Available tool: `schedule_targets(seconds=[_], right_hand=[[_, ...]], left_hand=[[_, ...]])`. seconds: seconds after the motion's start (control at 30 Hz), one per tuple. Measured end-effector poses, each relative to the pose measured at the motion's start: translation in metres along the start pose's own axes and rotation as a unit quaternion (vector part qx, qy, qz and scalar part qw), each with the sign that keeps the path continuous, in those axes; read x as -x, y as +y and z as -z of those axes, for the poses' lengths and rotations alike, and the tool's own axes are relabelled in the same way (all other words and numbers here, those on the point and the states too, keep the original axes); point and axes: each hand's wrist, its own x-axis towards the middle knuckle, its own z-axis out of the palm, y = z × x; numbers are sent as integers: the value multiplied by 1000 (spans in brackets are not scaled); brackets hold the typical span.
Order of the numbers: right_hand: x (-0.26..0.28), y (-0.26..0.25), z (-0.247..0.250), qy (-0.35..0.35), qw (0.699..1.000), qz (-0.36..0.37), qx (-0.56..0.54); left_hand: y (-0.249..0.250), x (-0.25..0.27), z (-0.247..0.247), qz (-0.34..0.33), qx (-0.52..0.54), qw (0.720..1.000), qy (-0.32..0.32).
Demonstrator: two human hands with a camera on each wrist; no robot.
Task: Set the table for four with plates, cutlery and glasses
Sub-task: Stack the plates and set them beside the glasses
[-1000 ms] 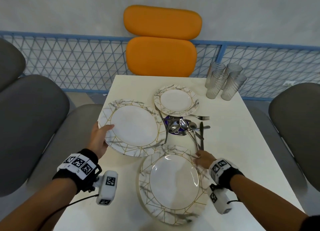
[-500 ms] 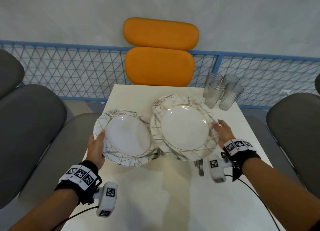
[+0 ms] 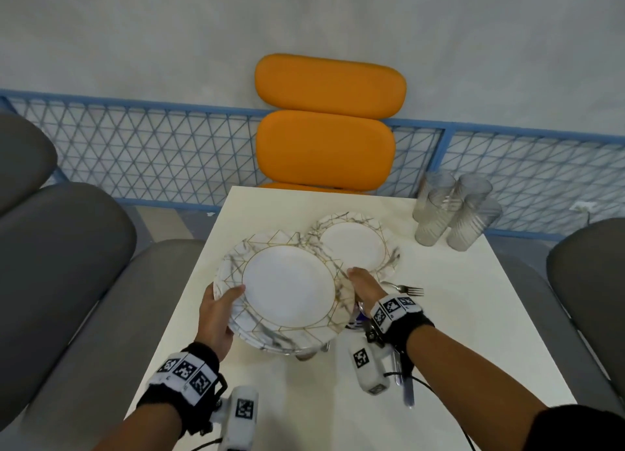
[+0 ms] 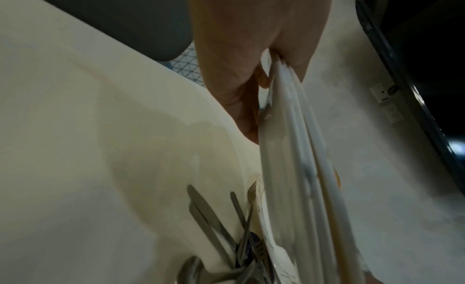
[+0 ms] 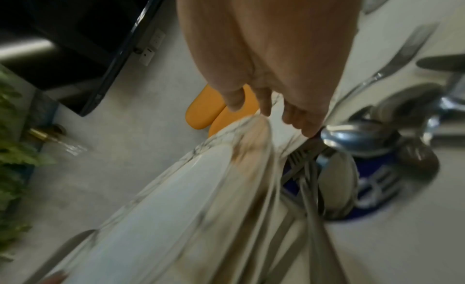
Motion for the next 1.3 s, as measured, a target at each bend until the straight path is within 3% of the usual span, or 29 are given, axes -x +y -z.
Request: schedule_targets(seconds=[0.07, 0.13, 0.23, 0.33, 0.47, 0.63, 0.7, 0.77, 0.9, 0.97, 1.07, 1.17, 1.23, 1.3], right_hand=[[-21, -9, 16, 71, 996, -31, 50], [-38, -12, 35, 97, 983, -60, 147], [-57, 0, 54, 49, 961, -26, 270], [-71, 17, 62, 21, 918, 2, 397], [-72, 11, 56, 10, 902, 13, 431], [-85, 6, 48, 3, 915, -14, 403], [-81, 3, 44, 28, 905, 5, 425], [-73, -9, 37, 16, 915, 10, 403], [-67, -26, 34, 66, 949, 2, 307], [-55, -26, 39, 93, 963, 39, 251], [-33, -19, 33, 57, 995, 47, 65], [-16, -9, 34, 38, 999, 15, -17], [-3, 1, 44, 30, 999, 17, 4], [5, 15, 47, 14, 999, -14, -49]], left_hand=[[0, -7, 6, -1, 9, 1000, 11], [0, -13, 10, -3, 15, 1000, 22], [0, -23, 15, -6, 21, 999, 41], [0, -30, 19, -8, 32, 998, 56], [4, -31, 21, -13, 36, 997, 61], [6, -27, 26, -15, 33, 996, 76], [6, -25, 28, -16, 39, 996, 81], [6, -23, 30, -16, 48, 995, 88], [4, -19, 28, -6, 57, 993, 100], [5, -15, 24, -2, 54, 993, 101], [7, -8, 13, 1, 54, 995, 85], [5, -4, -3, 2, 43, 998, 46], [0, -2, -16, 4, 28, 999, 24], [-7, 0, -30, 16, 6, 1000, 11]])
